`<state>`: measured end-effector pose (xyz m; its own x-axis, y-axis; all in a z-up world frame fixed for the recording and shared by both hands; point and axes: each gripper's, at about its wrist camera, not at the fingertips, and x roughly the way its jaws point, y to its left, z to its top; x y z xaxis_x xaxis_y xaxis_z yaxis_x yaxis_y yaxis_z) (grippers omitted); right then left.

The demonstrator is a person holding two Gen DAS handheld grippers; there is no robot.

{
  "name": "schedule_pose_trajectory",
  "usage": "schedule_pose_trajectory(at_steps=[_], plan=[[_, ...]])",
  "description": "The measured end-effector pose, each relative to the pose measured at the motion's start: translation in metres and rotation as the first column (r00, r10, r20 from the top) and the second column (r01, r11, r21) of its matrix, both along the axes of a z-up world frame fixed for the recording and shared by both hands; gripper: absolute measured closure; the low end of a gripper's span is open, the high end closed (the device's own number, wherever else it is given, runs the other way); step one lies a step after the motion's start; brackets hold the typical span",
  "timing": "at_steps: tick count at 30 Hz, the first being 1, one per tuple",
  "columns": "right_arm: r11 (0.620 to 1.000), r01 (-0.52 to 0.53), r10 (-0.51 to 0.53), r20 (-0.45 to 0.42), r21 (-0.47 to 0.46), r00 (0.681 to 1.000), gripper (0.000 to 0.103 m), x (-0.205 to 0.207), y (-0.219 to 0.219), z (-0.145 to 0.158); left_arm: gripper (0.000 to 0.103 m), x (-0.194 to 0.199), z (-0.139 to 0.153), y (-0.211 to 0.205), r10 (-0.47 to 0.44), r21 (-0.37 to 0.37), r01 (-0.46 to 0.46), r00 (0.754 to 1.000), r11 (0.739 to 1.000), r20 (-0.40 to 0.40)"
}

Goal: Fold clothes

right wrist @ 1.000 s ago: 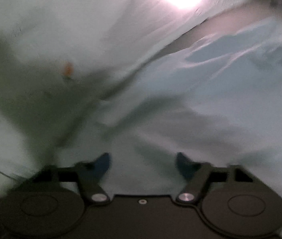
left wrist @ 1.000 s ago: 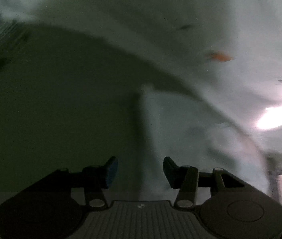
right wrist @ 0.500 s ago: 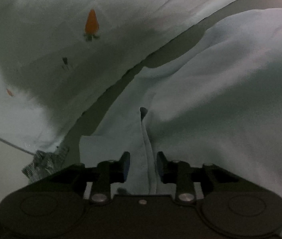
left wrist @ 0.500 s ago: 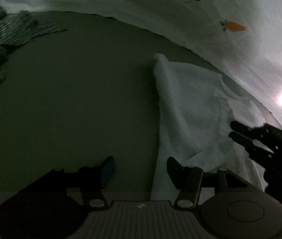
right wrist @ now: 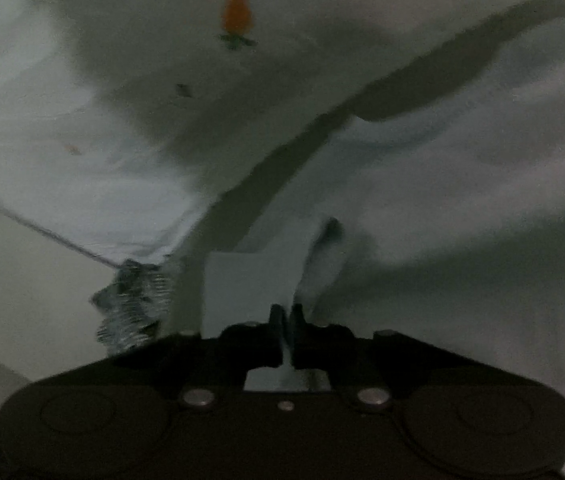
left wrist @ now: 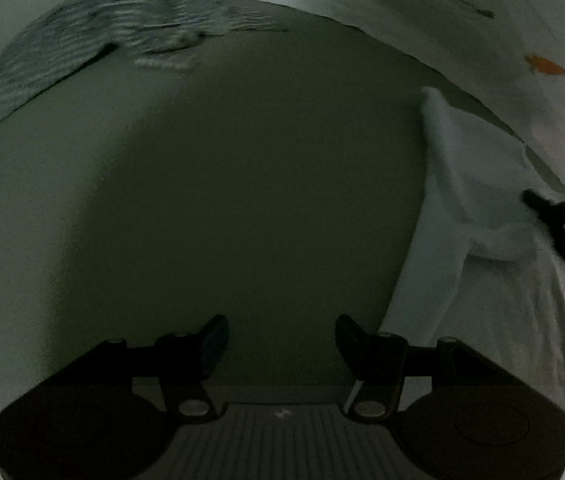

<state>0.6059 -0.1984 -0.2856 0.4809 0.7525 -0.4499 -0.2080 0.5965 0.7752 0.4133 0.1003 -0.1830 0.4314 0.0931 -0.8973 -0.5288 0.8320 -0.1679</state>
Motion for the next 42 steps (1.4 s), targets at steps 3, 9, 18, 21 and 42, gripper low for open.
schedule_pose_trajectory(at_steps=[3, 9, 18, 21, 42], plan=[[0.999, -0.031, 0.028, 0.117, 0.027, 0.993, 0.1, -0.011, -0.018, 0.027, 0.043, -0.02, 0.007, -0.009, 0.03, 0.048, -0.029, 0.999, 0.998, -0.018], [0.995, 0.088, -0.077, 0.186, -0.051, 0.979, 0.1, -0.024, -0.087, 0.035, 0.041, -0.051, 0.013, -0.029, 0.04, 0.087, -0.036, 0.998, 0.996, -0.046], [0.94, 0.271, -0.271, 0.028, -0.207, 0.962, 0.075, -0.046, -0.114, 0.003, 0.034, -0.093, 0.01, -0.022, 0.062, 0.08, -0.056, 0.994, 0.995, -0.084], [0.929, 0.33, -0.335, -0.005, -0.169, 0.942, 0.068, -0.081, -0.11, 0.011, 0.034, -0.098, 0.006, -0.008, 0.065, 0.05, -0.062, 0.995, 0.997, -0.075], [0.956, 0.289, -0.259, -0.309, 0.055, 0.915, 0.085, -0.31, 0.048, -0.003, 0.022, -0.11, -0.008, 0.045, -0.295, -0.115, 0.293, 0.956, 0.949, 0.006]])
